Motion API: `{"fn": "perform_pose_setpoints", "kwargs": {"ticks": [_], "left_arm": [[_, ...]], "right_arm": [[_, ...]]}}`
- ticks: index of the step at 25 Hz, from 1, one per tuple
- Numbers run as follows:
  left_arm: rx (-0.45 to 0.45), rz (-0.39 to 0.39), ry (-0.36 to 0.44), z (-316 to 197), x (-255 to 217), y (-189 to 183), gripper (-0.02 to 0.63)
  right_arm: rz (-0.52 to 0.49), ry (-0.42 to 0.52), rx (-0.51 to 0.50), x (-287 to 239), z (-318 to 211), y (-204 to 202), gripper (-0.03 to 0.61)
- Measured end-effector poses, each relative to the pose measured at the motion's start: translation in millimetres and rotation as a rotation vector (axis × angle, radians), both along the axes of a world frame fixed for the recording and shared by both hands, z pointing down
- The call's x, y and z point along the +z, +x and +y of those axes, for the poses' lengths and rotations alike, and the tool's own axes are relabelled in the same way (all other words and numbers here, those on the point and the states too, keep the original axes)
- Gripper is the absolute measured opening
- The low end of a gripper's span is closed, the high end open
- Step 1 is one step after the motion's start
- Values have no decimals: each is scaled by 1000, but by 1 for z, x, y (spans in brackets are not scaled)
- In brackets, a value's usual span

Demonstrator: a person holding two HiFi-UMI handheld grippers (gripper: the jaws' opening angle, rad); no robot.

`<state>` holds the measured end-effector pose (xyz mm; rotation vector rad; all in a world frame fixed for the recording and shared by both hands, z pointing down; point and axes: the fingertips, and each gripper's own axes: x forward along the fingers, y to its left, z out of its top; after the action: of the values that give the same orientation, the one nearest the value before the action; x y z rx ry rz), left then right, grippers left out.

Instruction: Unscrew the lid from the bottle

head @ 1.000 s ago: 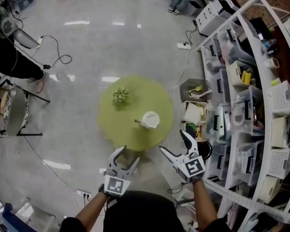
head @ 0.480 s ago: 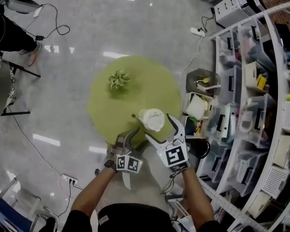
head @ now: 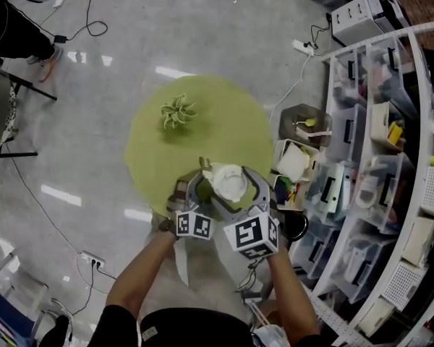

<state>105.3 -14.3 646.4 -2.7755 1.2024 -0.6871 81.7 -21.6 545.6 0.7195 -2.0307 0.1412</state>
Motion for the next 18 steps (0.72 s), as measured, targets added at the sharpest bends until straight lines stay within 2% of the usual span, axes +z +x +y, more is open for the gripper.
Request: {"fn": "perform_pose_setpoints", "kwargs": {"ticks": [6, 18], "left_arm": [[-6, 47, -2, -13, 6, 11, 383], [17, 92, -37, -12, 8, 11, 376]], "right_arm": [[19, -10, -5, 1, -2, 0, 414], [23, -26, -5, 0, -1, 0, 408]]}}
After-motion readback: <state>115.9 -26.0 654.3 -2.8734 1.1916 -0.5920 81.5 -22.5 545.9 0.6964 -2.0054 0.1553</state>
